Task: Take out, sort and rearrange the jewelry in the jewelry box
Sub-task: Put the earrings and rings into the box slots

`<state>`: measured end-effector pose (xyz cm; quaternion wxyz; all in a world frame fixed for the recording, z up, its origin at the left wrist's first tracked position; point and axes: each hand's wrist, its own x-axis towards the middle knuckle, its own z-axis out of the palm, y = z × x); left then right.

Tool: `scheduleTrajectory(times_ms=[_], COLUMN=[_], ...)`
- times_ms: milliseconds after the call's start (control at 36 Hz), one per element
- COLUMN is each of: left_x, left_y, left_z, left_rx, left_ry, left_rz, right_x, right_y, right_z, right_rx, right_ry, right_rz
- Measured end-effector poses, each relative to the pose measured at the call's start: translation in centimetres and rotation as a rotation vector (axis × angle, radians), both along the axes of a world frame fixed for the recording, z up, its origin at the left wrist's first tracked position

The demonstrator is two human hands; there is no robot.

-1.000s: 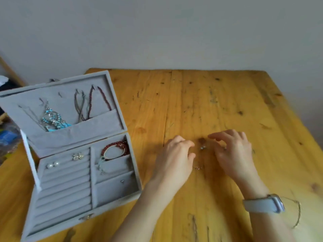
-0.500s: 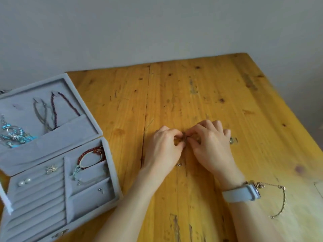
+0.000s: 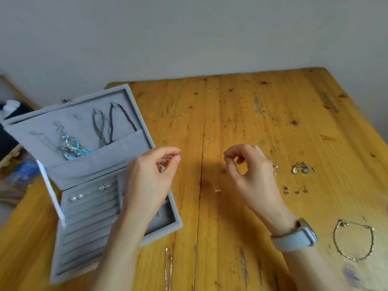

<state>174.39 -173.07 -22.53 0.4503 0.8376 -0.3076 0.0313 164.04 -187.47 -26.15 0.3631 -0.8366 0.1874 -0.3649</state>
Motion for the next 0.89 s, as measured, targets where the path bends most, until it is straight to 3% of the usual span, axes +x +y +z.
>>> scheduleTrajectory(times_ms=[83,417,889], left_x=[1.5,6.3,7.7], left_y=[4.0,14.5,16.2], left_z=[-0.1,-2.1,-2.5], left_rx=[0.01,0.128,0.236], left_ry=[-0.059,0.196,0.301], left_rz=[0.064,0.217,0.134], right_x=[1.1,9.0,12.5], right_y=[2.9,13.6,16.7], right_z=[0.1,0.5,-0.1], right_rx=[0.039,0.324,0.125], right_ry=[-0.014,0.114,0.266], right_rz=[0.116,0.429,0.519])
